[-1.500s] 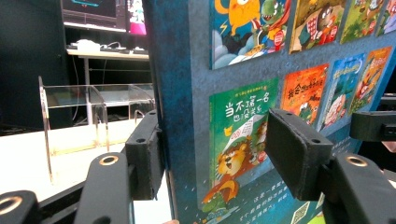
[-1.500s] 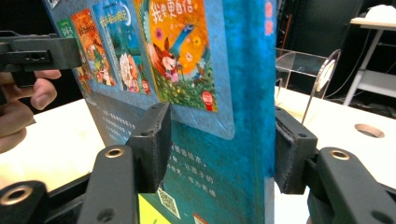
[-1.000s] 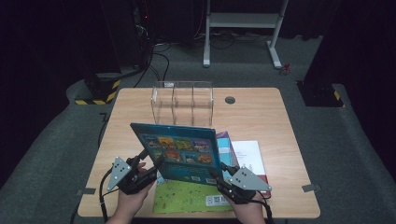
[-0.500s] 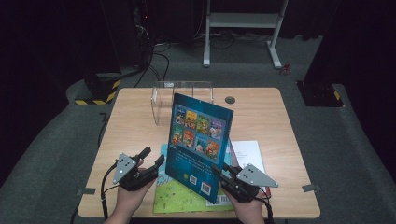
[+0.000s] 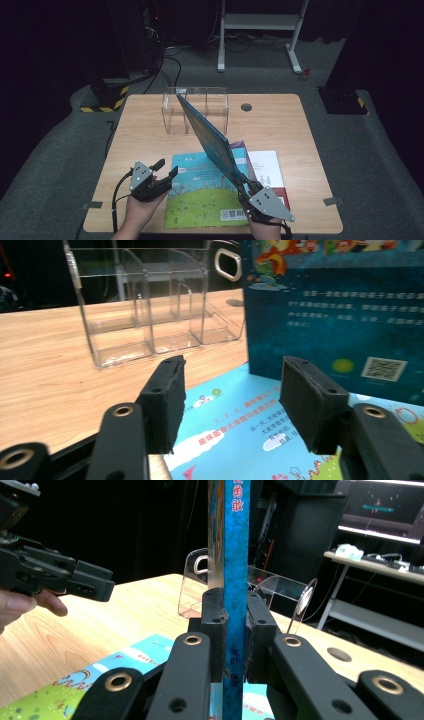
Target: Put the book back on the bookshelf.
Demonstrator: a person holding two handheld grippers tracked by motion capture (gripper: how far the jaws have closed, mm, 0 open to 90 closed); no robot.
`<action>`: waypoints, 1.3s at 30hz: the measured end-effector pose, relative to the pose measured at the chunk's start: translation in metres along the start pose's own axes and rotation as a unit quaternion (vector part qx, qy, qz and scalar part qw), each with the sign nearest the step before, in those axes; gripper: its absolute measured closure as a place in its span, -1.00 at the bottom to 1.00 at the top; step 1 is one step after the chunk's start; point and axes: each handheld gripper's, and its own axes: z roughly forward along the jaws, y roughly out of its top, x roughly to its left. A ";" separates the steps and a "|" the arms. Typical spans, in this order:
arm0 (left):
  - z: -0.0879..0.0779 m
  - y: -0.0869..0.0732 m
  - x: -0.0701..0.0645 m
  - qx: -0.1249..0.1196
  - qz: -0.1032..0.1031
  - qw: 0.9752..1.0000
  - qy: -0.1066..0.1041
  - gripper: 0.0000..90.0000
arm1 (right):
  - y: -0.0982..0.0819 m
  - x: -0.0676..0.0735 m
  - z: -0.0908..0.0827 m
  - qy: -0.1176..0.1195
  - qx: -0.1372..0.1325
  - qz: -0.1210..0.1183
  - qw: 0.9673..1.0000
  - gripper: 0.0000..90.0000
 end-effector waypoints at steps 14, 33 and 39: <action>-0.005 0.001 0.004 -0.026 -0.010 1.000 0.003 0.06 | -0.011 0.016 0.014 -0.003 0.016 0.022 1.000 0.84; -0.024 0.025 -0.033 -0.049 0.000 0.998 -0.032 -0.51 | -0.015 0.057 0.031 0.019 0.017 0.025 0.999 0.79; -0.033 0.032 -0.041 -0.064 -0.005 0.997 -0.045 -0.58 | -0.015 0.066 0.034 0.027 0.019 0.017 0.999 0.76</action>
